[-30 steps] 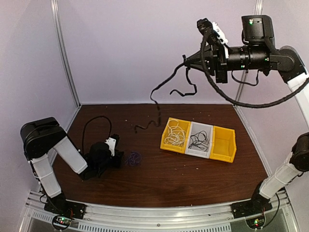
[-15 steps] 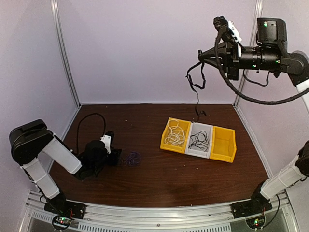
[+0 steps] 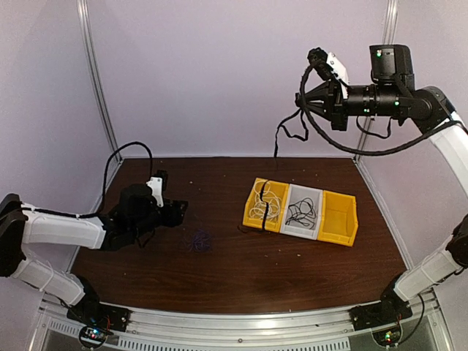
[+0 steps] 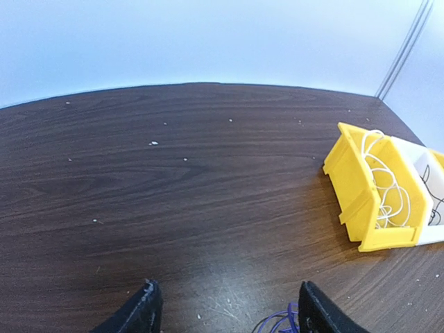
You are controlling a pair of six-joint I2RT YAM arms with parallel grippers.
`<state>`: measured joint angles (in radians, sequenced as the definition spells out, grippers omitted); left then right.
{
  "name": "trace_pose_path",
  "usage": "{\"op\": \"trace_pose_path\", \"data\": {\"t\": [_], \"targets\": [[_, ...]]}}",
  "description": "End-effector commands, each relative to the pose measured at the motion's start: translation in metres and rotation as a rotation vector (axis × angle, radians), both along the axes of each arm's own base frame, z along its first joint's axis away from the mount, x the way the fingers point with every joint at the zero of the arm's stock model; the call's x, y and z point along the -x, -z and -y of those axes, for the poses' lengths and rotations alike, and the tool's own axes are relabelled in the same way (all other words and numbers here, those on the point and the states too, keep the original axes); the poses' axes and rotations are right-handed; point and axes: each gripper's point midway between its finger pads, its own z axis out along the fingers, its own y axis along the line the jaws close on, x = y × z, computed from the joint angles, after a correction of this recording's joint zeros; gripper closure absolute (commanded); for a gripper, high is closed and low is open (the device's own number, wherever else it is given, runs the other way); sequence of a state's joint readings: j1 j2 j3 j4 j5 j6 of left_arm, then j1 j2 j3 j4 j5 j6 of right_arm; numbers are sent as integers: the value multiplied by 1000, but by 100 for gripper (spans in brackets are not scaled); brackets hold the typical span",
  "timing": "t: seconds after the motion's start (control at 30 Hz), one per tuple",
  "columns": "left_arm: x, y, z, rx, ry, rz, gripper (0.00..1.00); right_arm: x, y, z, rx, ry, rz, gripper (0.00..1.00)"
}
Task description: Untangle the cables
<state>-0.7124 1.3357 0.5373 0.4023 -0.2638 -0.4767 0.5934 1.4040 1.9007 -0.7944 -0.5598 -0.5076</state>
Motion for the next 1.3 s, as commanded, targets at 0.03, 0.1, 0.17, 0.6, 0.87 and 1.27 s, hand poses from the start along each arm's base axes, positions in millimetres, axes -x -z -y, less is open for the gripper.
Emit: {"op": "trace_pose_path", "data": {"t": [0.03,0.1,0.17,0.6,0.87,1.27], "targets": [[8,-5,-29,10,-106,-2,30,-16,-1,11,-29,69,27,100],[14,-6,-30,23,-88,7,30,-26,3,18,-27,113,33,100],[18,-4,-29,30,-65,4,30,-35,7,25,-30,153,36,100],[28,28,-5,25,68,-105,18,-76,22,52,-47,299,34,100],[31,28,-11,27,46,-99,16,-90,46,56,-21,334,17,100],[27,30,-19,15,-3,-92,2,-81,11,67,-56,359,70,100]]}}
